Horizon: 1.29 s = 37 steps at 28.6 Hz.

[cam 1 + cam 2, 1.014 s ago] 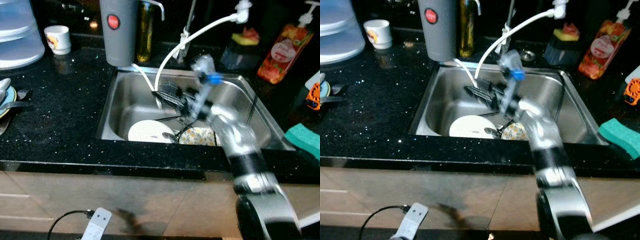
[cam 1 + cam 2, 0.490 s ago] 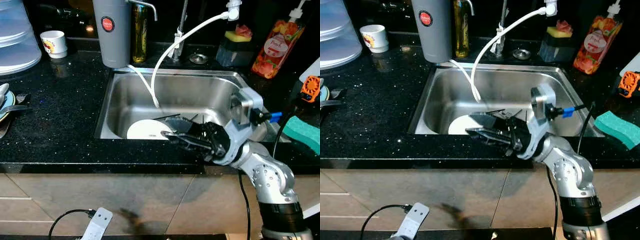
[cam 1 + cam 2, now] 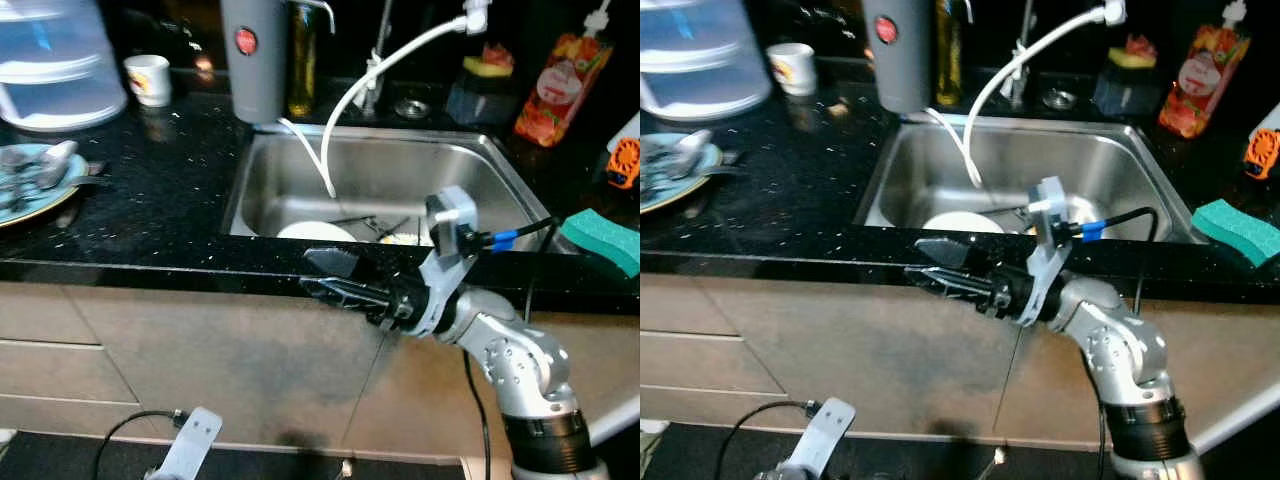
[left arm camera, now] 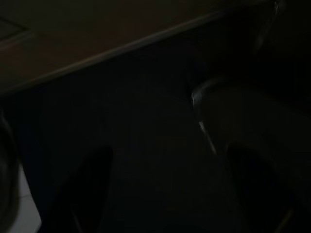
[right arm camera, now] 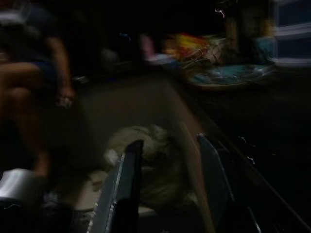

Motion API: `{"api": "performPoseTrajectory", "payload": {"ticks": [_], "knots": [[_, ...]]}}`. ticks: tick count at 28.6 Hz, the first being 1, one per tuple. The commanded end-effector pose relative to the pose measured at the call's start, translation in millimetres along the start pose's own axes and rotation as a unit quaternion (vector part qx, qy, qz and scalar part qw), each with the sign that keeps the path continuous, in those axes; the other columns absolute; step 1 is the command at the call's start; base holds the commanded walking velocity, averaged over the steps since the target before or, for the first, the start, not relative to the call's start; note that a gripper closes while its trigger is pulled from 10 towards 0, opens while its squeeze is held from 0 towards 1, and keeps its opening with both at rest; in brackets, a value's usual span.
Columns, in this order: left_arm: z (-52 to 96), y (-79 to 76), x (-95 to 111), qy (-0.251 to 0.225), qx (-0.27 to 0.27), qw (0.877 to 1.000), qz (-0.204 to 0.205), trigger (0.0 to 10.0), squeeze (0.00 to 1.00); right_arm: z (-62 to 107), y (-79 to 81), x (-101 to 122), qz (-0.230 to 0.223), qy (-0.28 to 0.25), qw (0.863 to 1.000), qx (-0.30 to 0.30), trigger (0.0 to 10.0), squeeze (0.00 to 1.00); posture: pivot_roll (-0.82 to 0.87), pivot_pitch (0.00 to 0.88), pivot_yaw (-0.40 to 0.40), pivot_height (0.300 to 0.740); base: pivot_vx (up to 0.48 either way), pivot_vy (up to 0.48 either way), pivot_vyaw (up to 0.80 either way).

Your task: Kitchen organization

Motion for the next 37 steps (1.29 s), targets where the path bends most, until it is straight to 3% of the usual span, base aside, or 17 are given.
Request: {"api": "performPoseTrajectory", "payload": {"ticks": [1,8,12,32,37], "knots": [[-0.1,-6.5,-11.4,0.023,-0.012,1.000,-0.002,10.0,0.00,-4.2,-9.6,-4.1,0.019,0.020,0.999,-0.038,10.0,0.00,-0.03,0.000,-0.041,0.740,-0.251,0.000,0.00],[-0.2,-7.5,-10.5,0.019,-0.013,1.000,0.004,10.0,0.00,-12.5,-28.4,-6.8,0.053,0.036,0.992,-0.107,10.0,0.00,-0.03,0.000,-0.044,0.740,-0.036,0.000,0.00],[-0.3,-7.9,-9.9,0.018,-0.014,1.000,0.006,10.0,0.00,-14.4,-29.4,-6.6,0.062,0.042,0.991,-0.112,10.0,0.00,-0.03,0.000,-0.044,0.740,0.000,0.000,0.76],[0.3,-5.5,-11.8,0.018,-0.014,1.000,0.010,10.0,0.00,-19.1,-21.1,-8.3,0.076,0.054,0.992,-0.086,10.0,0.00,-0.02,0.000,-0.036,0.740,0.000,0.000,0.80],[0.3,-6.7,-11.7,0.015,-0.016,1.000,0.016,10.0,0.00,-22.3,-9.2,-0.3,0.065,0.032,0.996,-0.044,10.0,0.00,-0.02,0.000,-0.035,0.740,0.000,0.000,0.80]]}}
Point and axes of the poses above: a point about 5 cm out from each wrist's last joint towards the gripper, its own z axis pointing back from the gripper into the wrist, its own x axis along the axis of the wrist's last joint, y = z × x, the point moved 4 cm from there along -z, pointing out of the wrist towards the gripper
